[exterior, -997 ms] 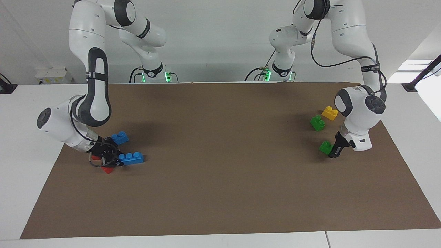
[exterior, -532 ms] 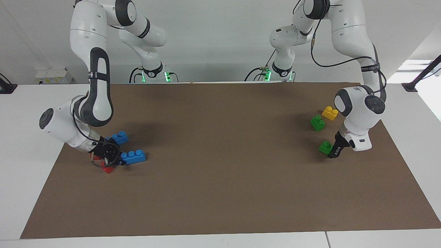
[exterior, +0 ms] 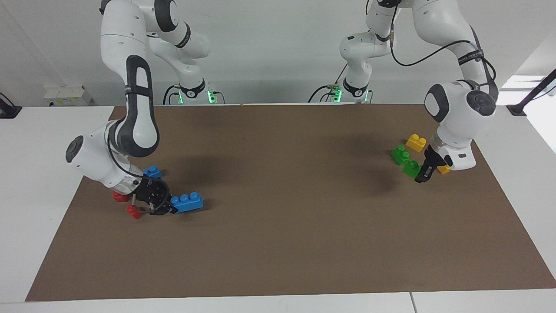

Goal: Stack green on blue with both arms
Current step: 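Lift the green brick with the left gripper while the right gripper carries blue to center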

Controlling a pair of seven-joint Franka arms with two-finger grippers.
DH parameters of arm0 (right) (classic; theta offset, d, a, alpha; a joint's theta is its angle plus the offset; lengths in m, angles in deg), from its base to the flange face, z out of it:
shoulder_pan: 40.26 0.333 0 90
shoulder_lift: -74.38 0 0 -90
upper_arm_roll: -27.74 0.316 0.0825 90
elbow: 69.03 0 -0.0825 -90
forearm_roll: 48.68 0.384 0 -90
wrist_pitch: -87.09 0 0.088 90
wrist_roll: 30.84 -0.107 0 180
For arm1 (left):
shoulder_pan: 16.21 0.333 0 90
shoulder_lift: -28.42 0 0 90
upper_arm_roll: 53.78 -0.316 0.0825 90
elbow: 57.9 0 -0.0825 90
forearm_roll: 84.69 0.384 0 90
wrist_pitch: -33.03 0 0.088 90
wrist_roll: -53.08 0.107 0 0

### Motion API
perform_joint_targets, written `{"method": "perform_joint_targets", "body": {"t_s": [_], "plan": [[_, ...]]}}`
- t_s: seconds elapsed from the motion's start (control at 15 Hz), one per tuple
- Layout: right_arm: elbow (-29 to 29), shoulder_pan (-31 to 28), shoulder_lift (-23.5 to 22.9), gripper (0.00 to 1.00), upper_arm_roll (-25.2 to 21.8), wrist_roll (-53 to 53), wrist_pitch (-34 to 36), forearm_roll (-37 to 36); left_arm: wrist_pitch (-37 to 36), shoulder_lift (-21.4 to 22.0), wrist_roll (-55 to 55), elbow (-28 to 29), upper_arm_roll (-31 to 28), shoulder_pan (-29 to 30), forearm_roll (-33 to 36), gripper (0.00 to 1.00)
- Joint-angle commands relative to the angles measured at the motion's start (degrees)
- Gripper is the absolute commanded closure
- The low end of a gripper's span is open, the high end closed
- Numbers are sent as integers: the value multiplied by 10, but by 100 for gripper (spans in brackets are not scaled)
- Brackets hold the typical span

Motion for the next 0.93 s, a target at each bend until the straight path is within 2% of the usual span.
{"method": "perform_joint_targets", "body": {"t_s": [0.0, 0.33, 0.53, 0.73, 0.86], "plan": [[19, 50, 8, 100, 0, -81, 5, 11, -59, 47, -32, -1, -6, -12, -39, 100], [17, 157, 25, 100, -4, -259, -13, -1, -89, 95, -179, 1, -5, -28, -74, 100], [10, 198, 31, 100, -3, -371, -19, -22, -90, 99, -321, 1, -6, -67, -72, 100], [-36, 259, 39, 100, -3, -452, -89, -33, -87, 99, -435, 1, -6, -108, -64, 100], [-54, 268, 43, 100, -4, -461, -99, -48, -82, 99, -478, 2, -6, -131, -58, 100]]}}
